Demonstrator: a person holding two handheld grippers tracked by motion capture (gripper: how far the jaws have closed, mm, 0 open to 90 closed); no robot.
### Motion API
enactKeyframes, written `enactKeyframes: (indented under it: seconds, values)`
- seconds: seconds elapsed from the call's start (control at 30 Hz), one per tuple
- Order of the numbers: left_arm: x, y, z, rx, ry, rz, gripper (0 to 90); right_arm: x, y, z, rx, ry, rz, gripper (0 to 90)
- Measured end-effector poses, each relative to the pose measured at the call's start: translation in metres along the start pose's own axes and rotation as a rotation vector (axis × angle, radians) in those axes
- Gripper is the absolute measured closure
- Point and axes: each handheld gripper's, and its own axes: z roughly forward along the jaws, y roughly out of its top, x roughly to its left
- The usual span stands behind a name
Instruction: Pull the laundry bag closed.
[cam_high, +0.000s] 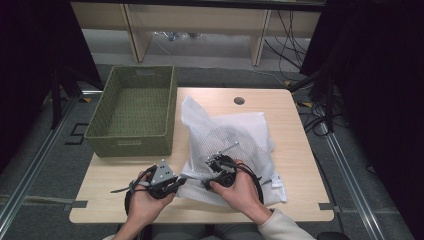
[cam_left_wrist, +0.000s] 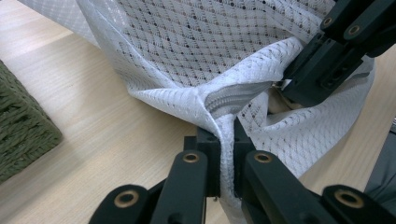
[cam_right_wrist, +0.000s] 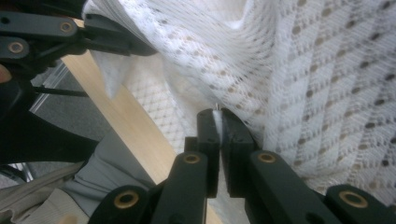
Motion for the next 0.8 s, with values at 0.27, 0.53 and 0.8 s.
enactKeyframes:
  seconds: [0.27,0.53,0.8]
  values:
    - [0.000,0.001,-0.003,0.005,0.004,0.013,88.3,-0.002,-0.005,-0.004,-0.004,0.009,0.015,88.3]
    - [-0.006,-0.001,0.000,-0.001,0.000,-0.014,88.4,-0.002,-0.007,-0.007,-0.019,0.023,-0.004,88.2]
    - [-0.008,0.001,-0.001,-0.020,-0.010,-0.002,88.5,0.003,-0.001,-0.013,-0.068,0.067,0.004,88.3]
